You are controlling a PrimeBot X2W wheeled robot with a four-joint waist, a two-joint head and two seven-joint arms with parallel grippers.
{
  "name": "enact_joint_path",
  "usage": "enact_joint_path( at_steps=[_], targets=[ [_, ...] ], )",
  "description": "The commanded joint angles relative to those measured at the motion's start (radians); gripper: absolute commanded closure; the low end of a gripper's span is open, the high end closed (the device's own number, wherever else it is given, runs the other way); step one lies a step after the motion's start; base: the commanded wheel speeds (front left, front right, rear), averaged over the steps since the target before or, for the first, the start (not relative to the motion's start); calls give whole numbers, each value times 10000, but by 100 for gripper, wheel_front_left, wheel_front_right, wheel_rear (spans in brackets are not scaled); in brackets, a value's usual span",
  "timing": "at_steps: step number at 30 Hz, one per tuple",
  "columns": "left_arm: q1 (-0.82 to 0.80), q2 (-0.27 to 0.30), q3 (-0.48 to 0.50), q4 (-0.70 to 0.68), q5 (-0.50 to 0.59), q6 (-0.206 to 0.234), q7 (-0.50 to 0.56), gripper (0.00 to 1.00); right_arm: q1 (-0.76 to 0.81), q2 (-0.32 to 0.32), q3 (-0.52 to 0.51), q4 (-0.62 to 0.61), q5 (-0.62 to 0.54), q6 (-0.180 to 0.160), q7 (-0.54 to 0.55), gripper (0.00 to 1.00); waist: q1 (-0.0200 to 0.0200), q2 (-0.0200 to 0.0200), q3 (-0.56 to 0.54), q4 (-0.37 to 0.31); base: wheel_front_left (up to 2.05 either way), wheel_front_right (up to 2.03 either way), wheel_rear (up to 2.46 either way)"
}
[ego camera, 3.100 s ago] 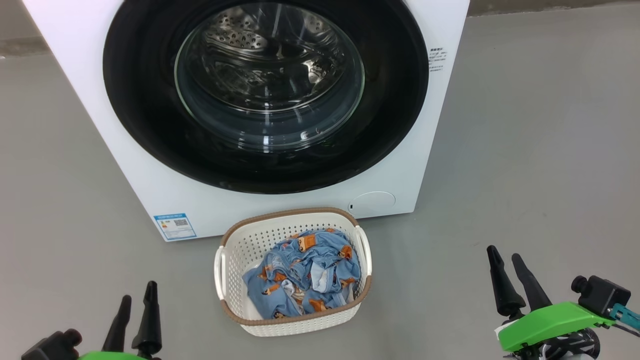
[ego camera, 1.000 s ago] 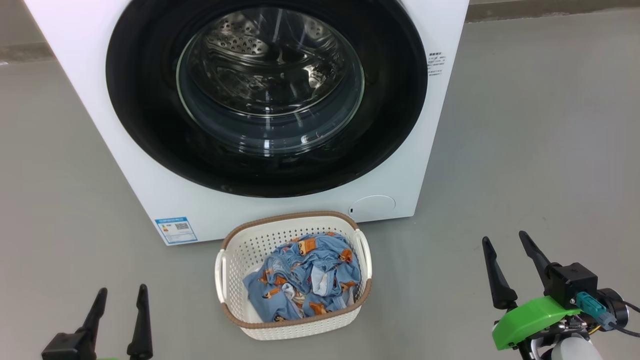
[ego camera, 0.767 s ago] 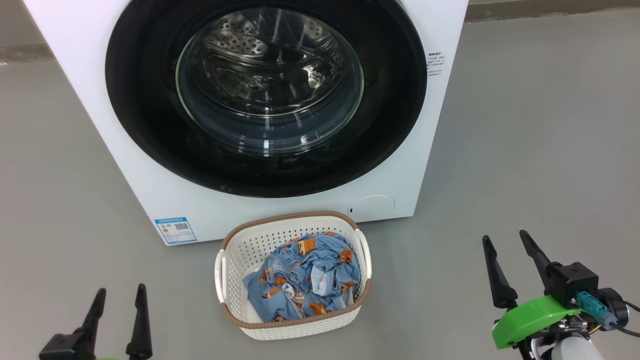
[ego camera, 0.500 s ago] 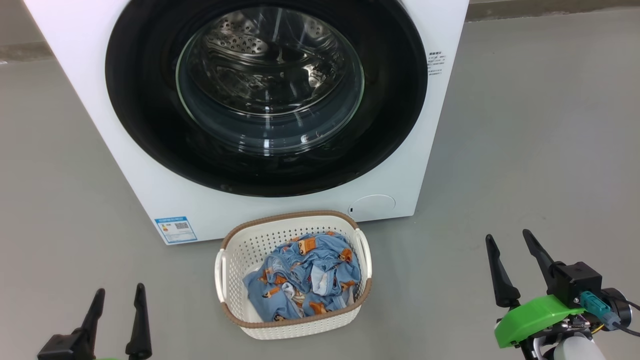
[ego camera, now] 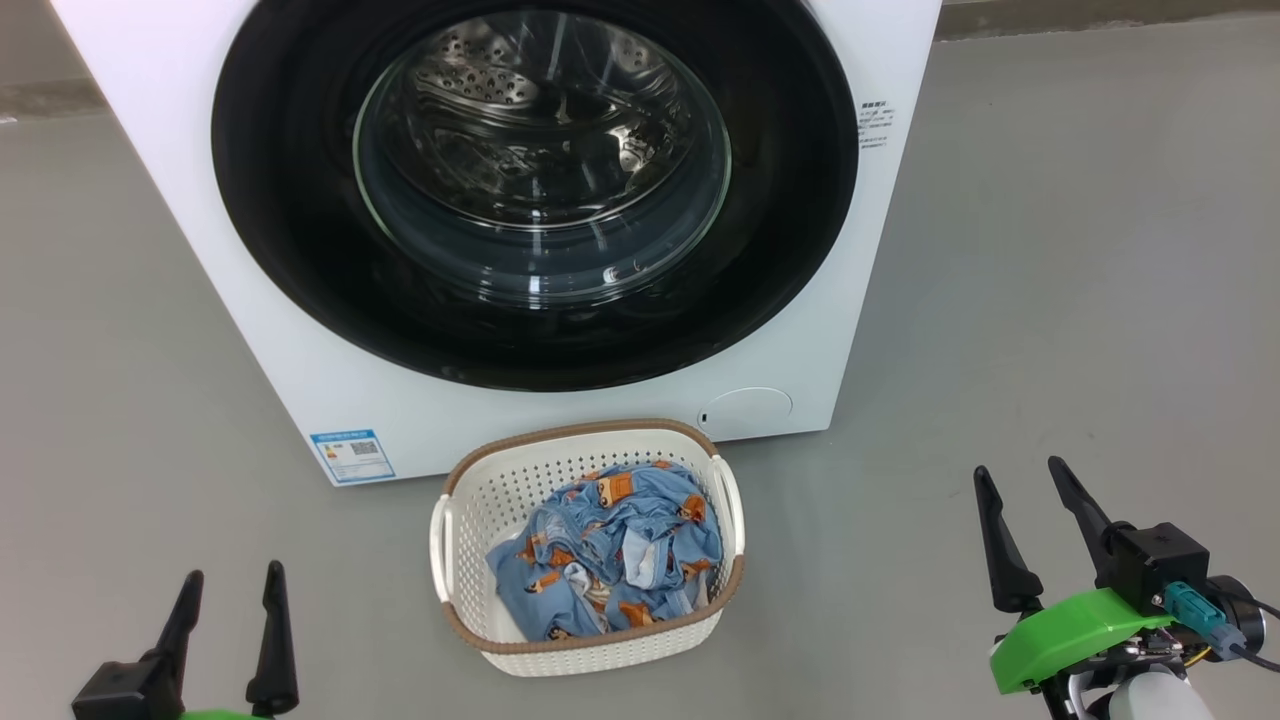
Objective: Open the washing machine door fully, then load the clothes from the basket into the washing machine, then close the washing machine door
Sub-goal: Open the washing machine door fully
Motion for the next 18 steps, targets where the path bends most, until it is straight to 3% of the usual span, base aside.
enact_joint_path(
  at_steps=[1, 8, 18],
  targets=[
    [-433, 207, 378, -214, 129, -29, -124, 0, -316, -2, 247, -275, 68, 16, -122, 0, 0, 0, 10, 11, 40, 40, -80],
    [-465, 215, 404, -231, 180, -29, -124, 0, -354, -2, 246, -266, 133, 16, -122, 0, 0, 0, 35, 13, 75, 75, -150],
    [-505, 186, 411, -383, 77, -30, -124, 0, -396, -1, 273, -296, 161, 16, -122, 0, 0, 0, 79, 37, 119, 119, -239]
  ],
)
